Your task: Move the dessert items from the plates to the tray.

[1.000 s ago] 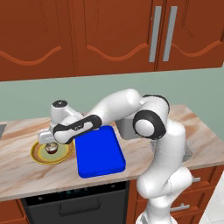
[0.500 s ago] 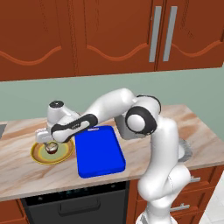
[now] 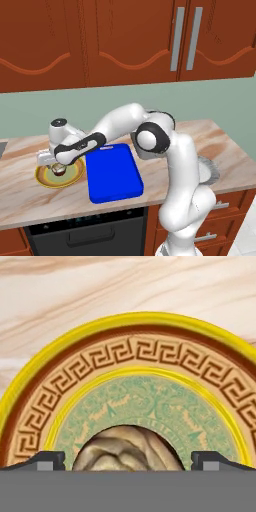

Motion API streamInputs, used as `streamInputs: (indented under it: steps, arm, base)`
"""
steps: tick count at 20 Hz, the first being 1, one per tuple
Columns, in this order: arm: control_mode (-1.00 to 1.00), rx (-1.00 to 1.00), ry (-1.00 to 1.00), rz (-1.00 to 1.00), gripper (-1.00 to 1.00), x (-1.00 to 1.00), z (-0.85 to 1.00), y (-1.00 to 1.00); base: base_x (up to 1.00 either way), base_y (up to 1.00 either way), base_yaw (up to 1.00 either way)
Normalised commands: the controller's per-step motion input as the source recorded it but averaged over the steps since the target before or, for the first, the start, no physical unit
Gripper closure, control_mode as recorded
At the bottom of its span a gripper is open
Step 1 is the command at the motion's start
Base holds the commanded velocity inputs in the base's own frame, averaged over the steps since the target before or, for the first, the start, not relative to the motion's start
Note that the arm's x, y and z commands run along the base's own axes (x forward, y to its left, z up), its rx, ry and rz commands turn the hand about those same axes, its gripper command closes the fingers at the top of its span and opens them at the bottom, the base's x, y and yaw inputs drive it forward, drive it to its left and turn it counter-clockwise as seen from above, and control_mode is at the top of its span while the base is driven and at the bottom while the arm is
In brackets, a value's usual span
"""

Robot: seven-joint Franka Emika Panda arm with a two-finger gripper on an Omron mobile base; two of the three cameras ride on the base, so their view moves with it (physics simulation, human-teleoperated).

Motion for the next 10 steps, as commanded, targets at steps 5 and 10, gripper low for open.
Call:
streamInputs:
  steps: [5,10]
  arm:
    - [-1.00,0.00,0.00,-0.03,-1.00,-0.03,-0.30,0.00]
    - [-1.00,0.00,0.00,-0.02,-1.00,-0.19,-0.25,0.00]
  base:
    - [0.00,0.00,0.00]
    - [0.00,0.00,0.00]
